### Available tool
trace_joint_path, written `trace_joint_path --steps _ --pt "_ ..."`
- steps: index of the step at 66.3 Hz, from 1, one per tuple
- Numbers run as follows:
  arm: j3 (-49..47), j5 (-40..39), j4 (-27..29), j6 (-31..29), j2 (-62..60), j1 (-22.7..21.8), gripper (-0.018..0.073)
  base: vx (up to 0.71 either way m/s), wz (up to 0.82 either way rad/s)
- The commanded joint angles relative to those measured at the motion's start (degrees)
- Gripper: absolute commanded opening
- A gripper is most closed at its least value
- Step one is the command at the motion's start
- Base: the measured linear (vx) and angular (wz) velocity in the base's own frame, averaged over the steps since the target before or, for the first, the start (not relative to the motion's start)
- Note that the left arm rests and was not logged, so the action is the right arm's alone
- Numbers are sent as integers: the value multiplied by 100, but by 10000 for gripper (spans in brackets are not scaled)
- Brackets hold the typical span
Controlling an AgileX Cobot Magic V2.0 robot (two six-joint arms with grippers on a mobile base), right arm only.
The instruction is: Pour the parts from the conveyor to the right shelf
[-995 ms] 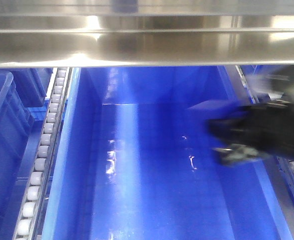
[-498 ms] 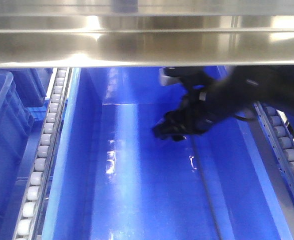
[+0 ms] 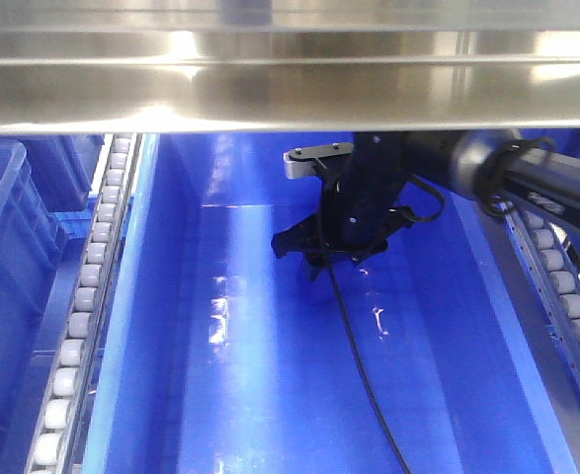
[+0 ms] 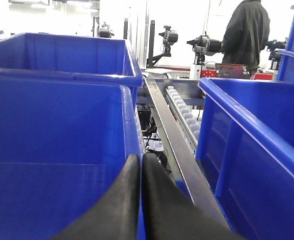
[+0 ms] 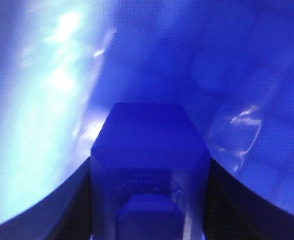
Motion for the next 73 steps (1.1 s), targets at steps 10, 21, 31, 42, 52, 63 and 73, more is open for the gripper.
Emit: trace_joint_path --steps 10,21,31,42,52,63,73 --pt "-356 -118 -69 188 -186 -3 605 0 0" --pt "-356 -300 -87 -87 -207 -3 663 0 0" --pt "-356 -393 -173 -208 -309 17 647 0 0" --pt "226 -975 -371 -180 -684 17 619 0 0" --pt "1370 -2139 -311 -230 -1418 17 591 0 0" --pt "2574 -3274 -192 -459 -2435 130 578 0 0" --pt "3625 -4226 -98 -459 -3426 198 578 0 0"
